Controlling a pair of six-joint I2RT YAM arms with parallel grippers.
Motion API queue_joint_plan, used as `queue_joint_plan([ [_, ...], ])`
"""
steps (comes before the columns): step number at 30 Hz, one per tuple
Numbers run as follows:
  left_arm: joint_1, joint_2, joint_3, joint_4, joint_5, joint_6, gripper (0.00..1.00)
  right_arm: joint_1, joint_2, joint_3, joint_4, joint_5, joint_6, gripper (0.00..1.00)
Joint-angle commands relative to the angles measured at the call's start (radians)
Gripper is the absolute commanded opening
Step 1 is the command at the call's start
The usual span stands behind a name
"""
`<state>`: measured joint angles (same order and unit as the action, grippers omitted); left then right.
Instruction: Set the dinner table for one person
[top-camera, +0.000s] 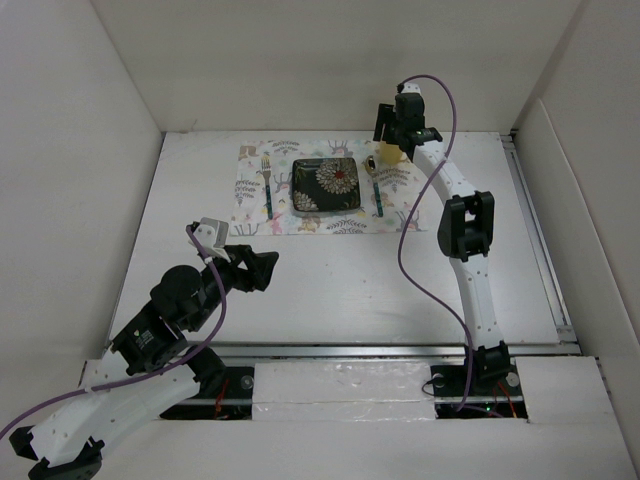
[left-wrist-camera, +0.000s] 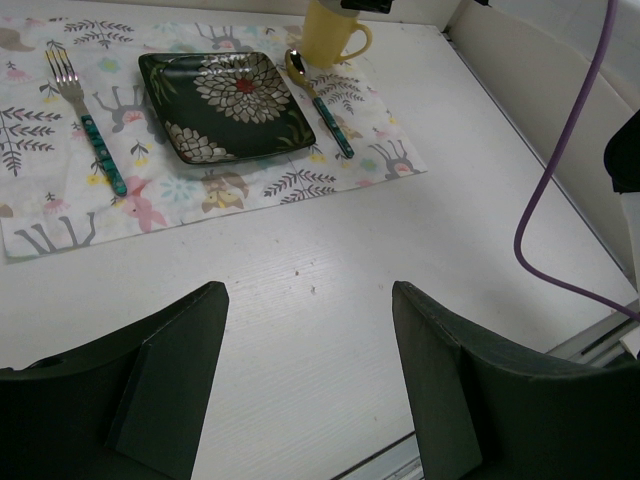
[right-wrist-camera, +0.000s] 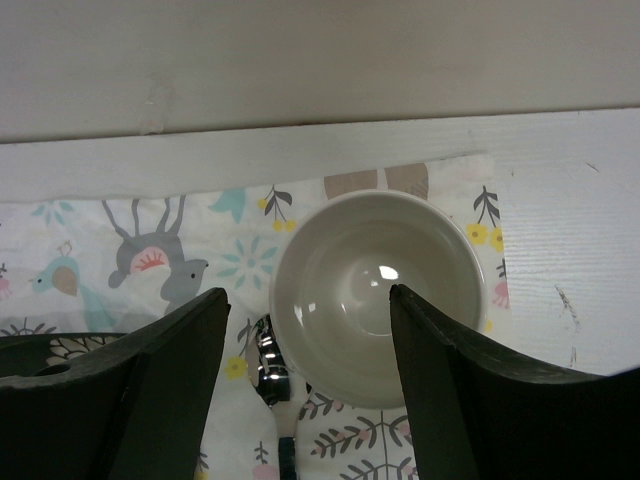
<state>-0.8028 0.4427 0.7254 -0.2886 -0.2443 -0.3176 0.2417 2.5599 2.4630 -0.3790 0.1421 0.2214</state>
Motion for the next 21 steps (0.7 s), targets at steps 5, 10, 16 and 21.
queue_joint_plan([
  [5, 0.002, 0.019, 0.0, 0.026, -0.026, 0.002, 0.65, -0.005, -0.279, -0.163, 0.166, -0.006, 0.022, 0.73],
  [10, 0.002, -0.005, -0.004, 0.032, -0.03, 0.006, 0.71, 0.016, -0.568, -0.405, 0.236, 0.049, 0.024, 0.59],
  [16, 0.002, -0.019, 0.003, 0.022, -0.073, -0.011, 0.75, 0.036, -1.005, -0.988, 0.434, 0.038, 0.055, 1.0],
  [21, 0.002, -0.115, 0.014, 0.018, -0.163, -0.034, 0.76, 0.087, -1.593, -1.482, 0.583, 0.054, 0.102, 1.0],
])
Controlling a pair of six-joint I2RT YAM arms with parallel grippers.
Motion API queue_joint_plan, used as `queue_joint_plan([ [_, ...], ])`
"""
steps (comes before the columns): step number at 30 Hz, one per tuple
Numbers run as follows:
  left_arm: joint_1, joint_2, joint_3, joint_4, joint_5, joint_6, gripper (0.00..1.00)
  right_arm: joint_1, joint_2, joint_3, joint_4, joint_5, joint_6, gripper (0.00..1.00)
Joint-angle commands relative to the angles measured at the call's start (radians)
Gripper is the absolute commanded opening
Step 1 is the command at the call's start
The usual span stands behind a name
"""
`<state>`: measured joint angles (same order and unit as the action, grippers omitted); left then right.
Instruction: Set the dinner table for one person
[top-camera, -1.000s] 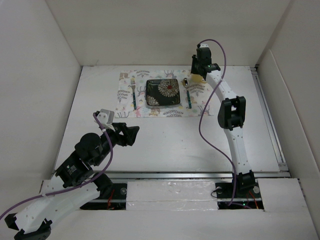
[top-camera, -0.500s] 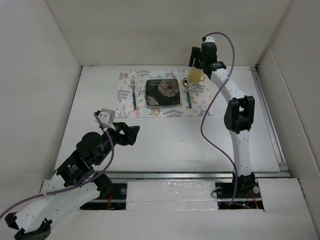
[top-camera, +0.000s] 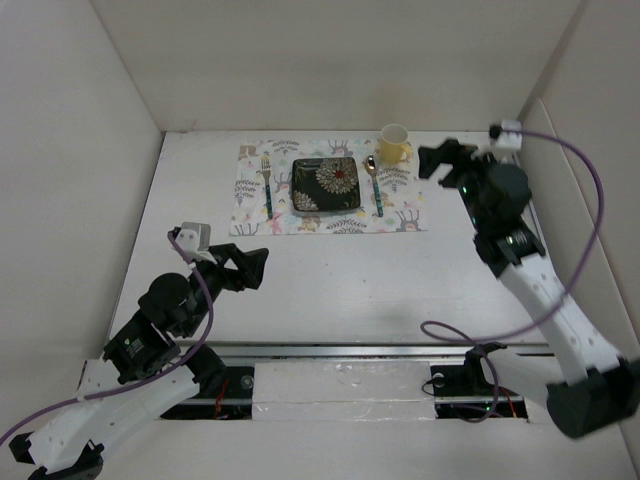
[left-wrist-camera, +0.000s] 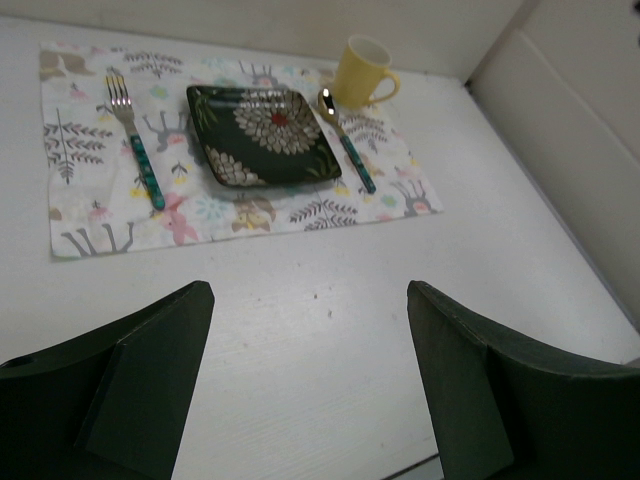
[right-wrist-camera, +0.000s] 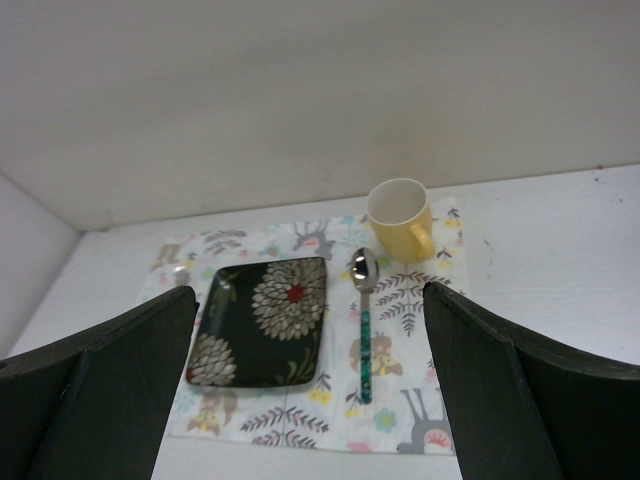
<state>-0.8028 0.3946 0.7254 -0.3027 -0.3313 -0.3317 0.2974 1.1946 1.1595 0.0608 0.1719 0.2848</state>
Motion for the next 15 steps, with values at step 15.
queue_joint_plan([
  [15, 0.002, -0.16, 0.008, 0.027, -0.135, -0.07, 0.81, 0.043, -0.952, -0.543, -0.213, 0.221, 0.099, 1.0],
])
